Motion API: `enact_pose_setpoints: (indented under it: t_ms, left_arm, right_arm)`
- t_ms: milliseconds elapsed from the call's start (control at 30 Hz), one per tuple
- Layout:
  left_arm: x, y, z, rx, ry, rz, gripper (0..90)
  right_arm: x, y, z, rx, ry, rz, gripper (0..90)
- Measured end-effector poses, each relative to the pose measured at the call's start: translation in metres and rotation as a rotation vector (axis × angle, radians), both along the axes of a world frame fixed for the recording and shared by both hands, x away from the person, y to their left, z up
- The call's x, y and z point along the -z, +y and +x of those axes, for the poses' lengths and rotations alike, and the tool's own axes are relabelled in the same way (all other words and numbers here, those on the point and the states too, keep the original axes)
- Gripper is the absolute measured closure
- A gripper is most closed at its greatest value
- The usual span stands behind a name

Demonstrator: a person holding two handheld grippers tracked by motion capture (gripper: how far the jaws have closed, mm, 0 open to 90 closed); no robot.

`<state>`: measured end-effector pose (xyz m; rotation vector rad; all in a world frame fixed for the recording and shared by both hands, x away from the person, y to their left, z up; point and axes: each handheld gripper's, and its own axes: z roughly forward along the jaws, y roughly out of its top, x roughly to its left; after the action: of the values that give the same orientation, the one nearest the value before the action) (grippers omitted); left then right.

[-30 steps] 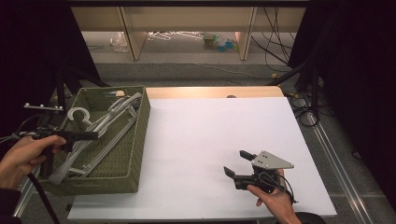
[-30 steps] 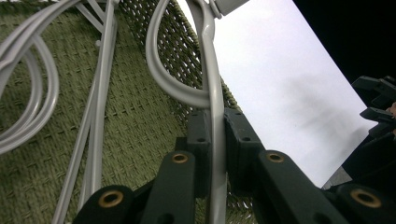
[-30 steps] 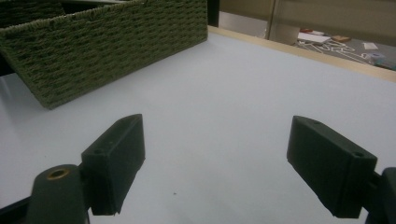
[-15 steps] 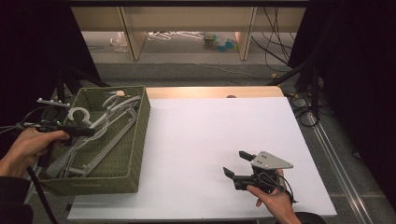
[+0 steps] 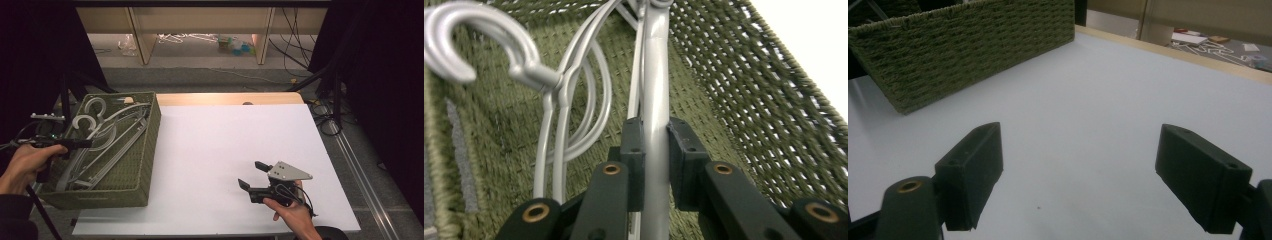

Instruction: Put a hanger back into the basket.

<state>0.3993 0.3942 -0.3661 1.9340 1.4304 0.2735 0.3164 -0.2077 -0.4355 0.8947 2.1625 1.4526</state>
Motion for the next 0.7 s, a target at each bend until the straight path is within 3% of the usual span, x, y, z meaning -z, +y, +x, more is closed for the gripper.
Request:
enact_pose_setpoints:
  t_ms: [267, 333, 433, 700]
  left_arm:
    - [0.016, 0.008, -0.002, -0.045, 0.004, 0.004, 77.6]
    - [0.018, 0.009, -0.002, -0.049, 0.012, 0.028, 77.5]
    - [0.023, 0.010, -0.001, -0.047, 0.016, 0.074, 77.9]
    - [0.032, 0.018, 0.000, -0.113, 0.018, 0.077, 77.6]
  right_arm:
    - [0.000, 0.001, 0.000, -0.003, -0.004, 0.001, 20.2]
    - [-0.001, 0.001, -0.001, -0.001, 0.012, 0.001, 20.2]
    - [0.001, 0.001, 0.001, -0.002, -0.010, 0.013, 20.1]
    - [0.000, 0.000, 0.000, 0.001, 0.001, 0.000, 20.1]
